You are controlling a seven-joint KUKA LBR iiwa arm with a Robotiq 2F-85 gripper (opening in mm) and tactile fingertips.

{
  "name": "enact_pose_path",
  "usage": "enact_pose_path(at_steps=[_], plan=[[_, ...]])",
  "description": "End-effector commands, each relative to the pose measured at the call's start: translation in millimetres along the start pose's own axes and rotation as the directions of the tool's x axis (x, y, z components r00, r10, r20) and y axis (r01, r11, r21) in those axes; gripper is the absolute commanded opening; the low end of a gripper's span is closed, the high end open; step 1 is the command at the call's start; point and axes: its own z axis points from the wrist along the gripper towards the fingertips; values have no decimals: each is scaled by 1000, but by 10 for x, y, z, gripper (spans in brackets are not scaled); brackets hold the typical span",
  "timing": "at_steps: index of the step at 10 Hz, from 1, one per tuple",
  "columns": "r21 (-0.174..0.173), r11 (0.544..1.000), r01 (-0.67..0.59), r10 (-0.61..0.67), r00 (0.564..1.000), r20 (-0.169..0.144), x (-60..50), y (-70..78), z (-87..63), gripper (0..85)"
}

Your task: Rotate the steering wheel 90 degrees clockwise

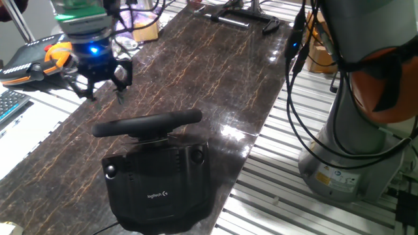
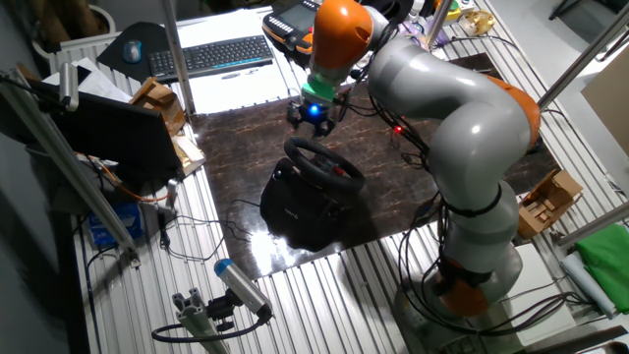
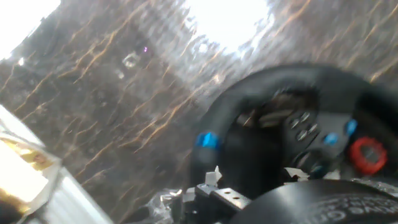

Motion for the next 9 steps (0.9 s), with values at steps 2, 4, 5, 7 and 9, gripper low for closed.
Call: enact_pose_path(at_steps=[2,4,5,7,9], plan=[[10,1000,4,-5,999,33,-98,-132,29,77],[15,999,-47,46,997,62,-190,-211,84,7],[11,996,-93,92,993,68,-228,-222,109,7],[5,983,-184,183,981,63,-276,-252,140,7],[-5,968,-250,250,967,49,-309,-292,170,7]])
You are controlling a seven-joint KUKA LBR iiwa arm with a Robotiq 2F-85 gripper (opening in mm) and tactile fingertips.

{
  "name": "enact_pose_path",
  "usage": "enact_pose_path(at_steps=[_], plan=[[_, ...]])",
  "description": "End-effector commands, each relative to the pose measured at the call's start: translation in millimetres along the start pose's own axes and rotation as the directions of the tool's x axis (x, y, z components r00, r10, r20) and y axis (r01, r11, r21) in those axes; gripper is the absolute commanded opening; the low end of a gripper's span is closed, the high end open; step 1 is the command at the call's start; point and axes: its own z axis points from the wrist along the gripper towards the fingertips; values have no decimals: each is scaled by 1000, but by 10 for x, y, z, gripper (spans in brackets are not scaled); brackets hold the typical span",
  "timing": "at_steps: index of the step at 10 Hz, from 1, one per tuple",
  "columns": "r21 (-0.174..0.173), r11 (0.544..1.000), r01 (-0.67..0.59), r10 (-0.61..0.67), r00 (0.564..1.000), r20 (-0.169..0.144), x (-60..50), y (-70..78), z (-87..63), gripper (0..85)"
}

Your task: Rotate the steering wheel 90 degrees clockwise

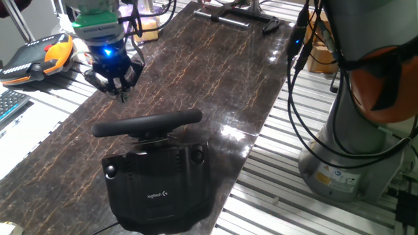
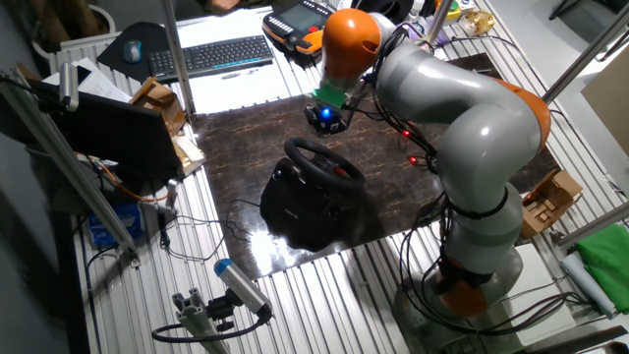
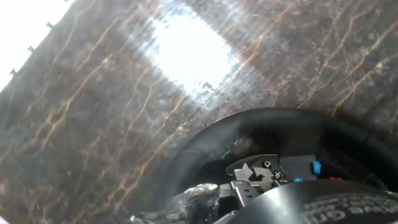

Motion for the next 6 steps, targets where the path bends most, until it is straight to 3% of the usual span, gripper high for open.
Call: enact_pose_path(at_steps=[1,3,6], plan=[[-6,998,-55,55,998,6,-13,-4,10,7],[17,997,-79,78,995,54,-26,12,20,7],[24,993,-118,116,991,67,-35,4,28,7]])
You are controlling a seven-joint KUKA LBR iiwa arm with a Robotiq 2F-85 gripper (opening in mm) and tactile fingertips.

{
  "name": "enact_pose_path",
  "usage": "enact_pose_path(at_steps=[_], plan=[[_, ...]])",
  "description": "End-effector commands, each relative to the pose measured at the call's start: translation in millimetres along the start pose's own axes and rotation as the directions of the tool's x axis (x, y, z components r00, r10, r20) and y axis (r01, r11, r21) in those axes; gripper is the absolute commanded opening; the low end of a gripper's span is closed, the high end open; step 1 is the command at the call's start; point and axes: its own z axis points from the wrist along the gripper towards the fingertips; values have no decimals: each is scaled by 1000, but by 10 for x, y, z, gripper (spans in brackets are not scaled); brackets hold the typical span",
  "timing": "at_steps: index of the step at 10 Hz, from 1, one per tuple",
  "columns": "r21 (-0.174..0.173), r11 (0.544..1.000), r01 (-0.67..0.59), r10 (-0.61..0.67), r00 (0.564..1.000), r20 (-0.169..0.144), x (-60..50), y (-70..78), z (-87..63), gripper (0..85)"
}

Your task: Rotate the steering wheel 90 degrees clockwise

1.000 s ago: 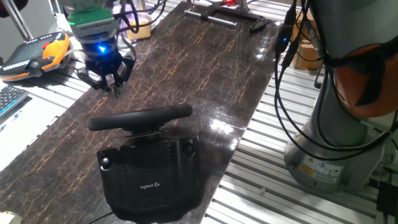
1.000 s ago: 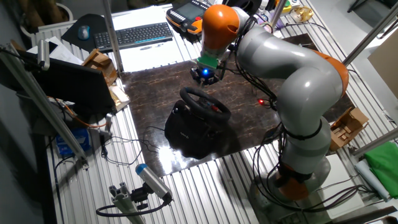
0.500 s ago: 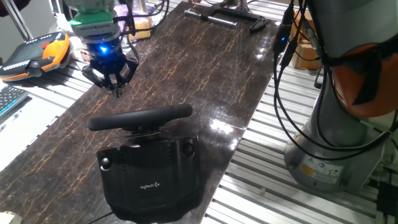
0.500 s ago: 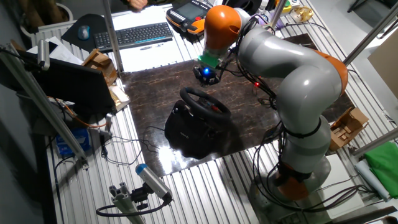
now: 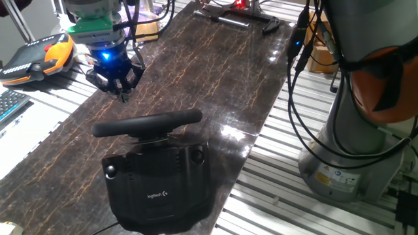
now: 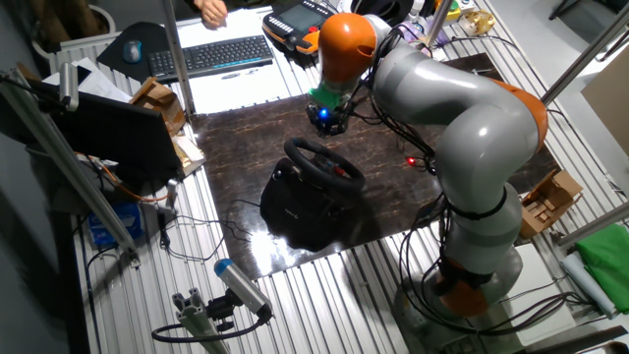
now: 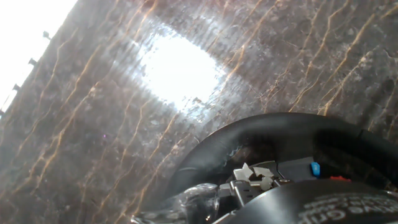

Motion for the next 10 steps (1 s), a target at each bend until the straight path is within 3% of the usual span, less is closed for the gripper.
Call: enact_pose_path(at_steps=[1,10], plan=[[-1,1000,-1,1,1000,-2,-3,2,3,7],[-2,999,40,-40,999,-17,-33,-24,34,7]])
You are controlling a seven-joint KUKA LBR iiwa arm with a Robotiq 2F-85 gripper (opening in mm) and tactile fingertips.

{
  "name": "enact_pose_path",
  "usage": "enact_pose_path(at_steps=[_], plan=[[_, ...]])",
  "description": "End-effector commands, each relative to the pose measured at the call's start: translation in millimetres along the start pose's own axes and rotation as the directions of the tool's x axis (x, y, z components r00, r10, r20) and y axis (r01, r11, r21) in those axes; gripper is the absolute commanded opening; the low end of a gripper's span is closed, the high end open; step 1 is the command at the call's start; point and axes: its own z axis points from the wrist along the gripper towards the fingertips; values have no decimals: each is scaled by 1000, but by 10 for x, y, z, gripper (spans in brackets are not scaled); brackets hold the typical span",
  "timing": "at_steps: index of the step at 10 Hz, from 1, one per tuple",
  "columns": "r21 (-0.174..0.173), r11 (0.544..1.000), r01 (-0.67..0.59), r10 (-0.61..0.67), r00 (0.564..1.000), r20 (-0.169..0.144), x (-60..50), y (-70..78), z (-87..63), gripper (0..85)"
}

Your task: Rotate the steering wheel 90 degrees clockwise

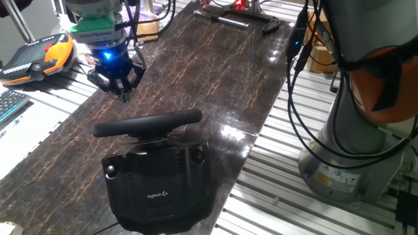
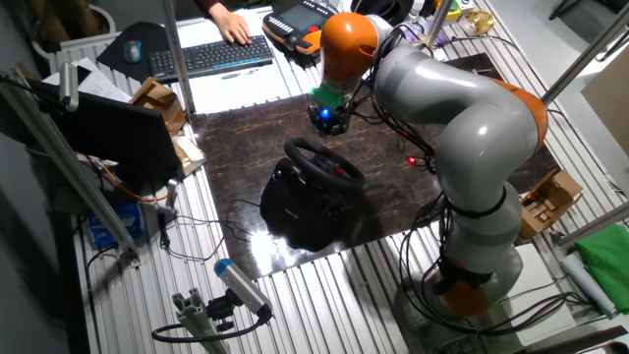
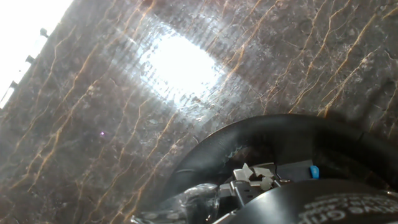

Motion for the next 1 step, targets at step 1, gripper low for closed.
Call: enact_pose_path(at_steps=[1], plan=[[1,1000,1,-1,1000,1,-3,-2,3,7]])
